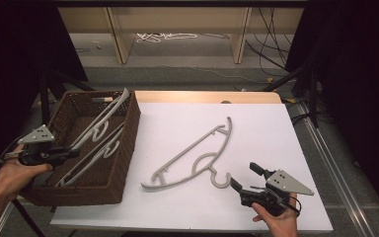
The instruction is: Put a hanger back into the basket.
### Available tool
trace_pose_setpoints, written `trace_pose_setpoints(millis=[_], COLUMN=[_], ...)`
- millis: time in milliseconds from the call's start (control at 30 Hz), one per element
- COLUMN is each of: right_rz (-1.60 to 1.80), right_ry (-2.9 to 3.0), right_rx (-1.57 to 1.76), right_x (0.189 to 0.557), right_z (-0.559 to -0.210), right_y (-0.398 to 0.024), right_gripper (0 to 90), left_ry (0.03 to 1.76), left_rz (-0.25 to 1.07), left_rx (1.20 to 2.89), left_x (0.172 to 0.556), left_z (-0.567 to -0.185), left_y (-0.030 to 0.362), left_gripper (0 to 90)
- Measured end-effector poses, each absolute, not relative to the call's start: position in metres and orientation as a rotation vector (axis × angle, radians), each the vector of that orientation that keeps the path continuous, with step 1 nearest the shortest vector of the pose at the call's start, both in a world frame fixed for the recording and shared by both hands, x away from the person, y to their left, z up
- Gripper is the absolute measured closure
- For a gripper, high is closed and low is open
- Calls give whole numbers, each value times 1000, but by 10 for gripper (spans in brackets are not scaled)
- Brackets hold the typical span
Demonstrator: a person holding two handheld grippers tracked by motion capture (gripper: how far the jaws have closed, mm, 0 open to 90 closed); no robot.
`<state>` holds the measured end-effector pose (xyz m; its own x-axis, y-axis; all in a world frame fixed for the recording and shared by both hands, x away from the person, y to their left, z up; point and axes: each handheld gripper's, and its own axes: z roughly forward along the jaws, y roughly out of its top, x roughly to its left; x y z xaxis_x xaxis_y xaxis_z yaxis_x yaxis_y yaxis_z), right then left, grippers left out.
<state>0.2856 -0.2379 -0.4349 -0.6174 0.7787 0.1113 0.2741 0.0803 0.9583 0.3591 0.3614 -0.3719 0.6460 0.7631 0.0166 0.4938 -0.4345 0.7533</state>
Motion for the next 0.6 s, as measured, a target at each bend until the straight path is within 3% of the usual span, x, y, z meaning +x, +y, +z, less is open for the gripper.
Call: trace_pose_setpoints(millis=[600], right_rz=[1565], right_ry=[1927], right_rx=[1034], right_x=[286], right_z=[-436], right_y=[-236], right_gripper=[167], left_ry=[992], left_rz=[358], left_rx=[2288], left_x=[377], left_z=[-390], left_y=[358], left_gripper=[813])
